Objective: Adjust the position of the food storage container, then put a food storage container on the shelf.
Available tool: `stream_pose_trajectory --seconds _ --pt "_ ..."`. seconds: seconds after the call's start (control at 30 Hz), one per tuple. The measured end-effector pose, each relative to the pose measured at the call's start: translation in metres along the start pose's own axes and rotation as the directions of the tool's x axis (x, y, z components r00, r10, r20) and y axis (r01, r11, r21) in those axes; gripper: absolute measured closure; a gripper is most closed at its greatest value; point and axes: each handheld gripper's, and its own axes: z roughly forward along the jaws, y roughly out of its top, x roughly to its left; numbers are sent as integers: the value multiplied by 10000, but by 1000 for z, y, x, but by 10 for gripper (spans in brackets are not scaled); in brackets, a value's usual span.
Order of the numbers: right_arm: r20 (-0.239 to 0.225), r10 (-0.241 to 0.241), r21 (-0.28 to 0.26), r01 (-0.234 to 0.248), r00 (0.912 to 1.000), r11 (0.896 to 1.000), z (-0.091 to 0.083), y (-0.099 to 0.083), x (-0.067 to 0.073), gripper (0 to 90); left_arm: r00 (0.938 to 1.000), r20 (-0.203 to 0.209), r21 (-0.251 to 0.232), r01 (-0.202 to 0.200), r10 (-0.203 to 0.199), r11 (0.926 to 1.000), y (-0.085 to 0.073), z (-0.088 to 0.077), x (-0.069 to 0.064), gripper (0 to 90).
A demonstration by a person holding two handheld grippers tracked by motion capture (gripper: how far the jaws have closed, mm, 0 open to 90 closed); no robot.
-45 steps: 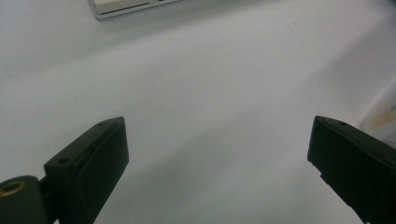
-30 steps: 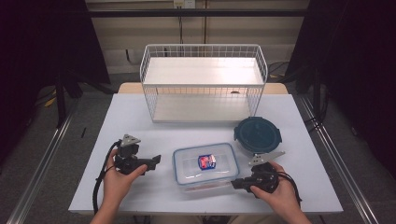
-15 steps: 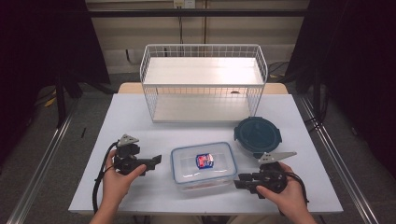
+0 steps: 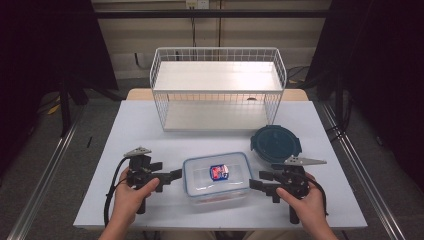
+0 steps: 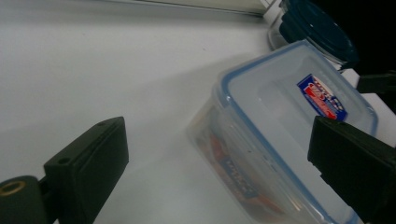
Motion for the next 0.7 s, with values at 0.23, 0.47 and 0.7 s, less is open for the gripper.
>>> stream_pose_trajectory --seconds 0.23,0.47,0.7 --pt "302 689 -557 -671 9972 9962 7 -3 -6 256 9982 547 176 222 -232 9996 -4 4 -3 72" --pt "277 1190 -833 -1163 9925 9897 19 0 -5 235 9919 1184 424 417 -464 9982 -6 6 -6 132" --pt "523 1466 -926 -1414 9878 9856 32 2 -6 237 9837 1551 596 827 -910 9948 -9 7 -10 171"
